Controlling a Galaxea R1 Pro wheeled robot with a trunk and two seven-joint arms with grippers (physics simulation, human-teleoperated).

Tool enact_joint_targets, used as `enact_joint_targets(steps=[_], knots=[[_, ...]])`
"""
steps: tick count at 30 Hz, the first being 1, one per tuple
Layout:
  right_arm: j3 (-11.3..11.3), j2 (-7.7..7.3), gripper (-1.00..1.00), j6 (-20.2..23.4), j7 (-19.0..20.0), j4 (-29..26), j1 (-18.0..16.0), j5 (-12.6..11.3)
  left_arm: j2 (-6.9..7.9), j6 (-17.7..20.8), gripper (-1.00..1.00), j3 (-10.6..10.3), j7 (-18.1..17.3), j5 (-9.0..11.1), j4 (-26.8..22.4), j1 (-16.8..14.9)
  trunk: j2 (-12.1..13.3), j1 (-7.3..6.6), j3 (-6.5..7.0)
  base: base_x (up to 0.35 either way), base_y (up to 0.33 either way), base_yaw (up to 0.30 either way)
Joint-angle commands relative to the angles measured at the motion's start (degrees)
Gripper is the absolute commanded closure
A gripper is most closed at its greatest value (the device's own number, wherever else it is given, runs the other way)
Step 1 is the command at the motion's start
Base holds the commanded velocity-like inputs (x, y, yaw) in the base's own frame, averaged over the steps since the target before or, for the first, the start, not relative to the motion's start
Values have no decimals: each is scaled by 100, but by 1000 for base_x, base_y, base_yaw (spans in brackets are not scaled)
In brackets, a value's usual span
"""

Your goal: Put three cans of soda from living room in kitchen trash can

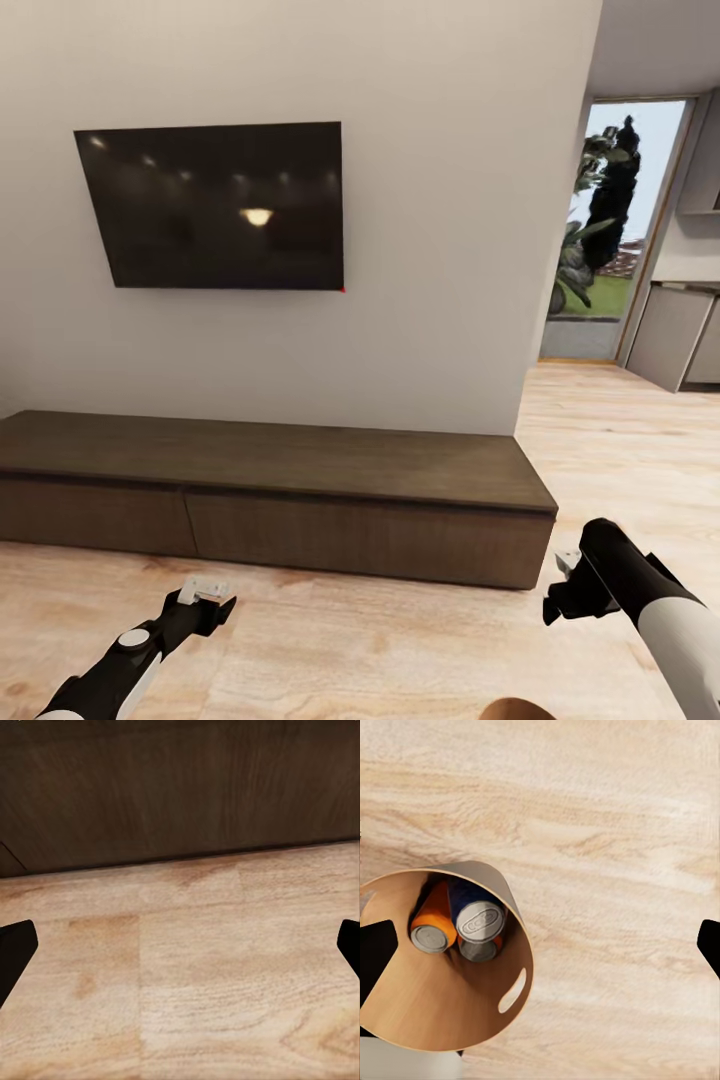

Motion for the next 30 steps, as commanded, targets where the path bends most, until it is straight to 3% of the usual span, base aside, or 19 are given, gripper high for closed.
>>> enact_joint_targets(steps=[1, 12, 21, 23, 25, 29, 30], knots=[[-1, 1, -100, -5, 0, -2, 13, 0, 0, 0, -100, 0, 0, 0, 3, 0, 41, -23, 10, 0, 0, 0], [0, 7, -100, -464, -8, -8, 372, 0, 6, -56, -100, -3, 35, -8, 220, 5, 483, -264, 112, 0, 0, 0], [-4, 27, -100, -1072, -405, 4, 828, -18, 20, -366, -100, -19, 606, -13, 445, 26, 844, -462, 196, 0, 0, 0], [-61, 35, -100, -1302, -480, 6, 992, -22, 26, -438, -100, -19, 671, -11, 547, 32, 924, -506, 215, 0, 0, 0], [-314, 60, -100, -1662, -603, 12, 1198, -19, 41, -517, -100, -18, 711, -1, 875, 39, 1004, -550, 233, 0, 0, 0], [-526, 74, -100, -1865, -781, 38, 1329, -23, 67, -704, -100, -15, 727, 3, 1209, 45, 1164, -638, 271, 0, 0, 0], [-642, 80, -100, -2127, -907, 181, 1448, -25, 89, -870, -100, -15, 735, 0, 1528, 61, 1204, -660, 280, 0, 0, 0]])
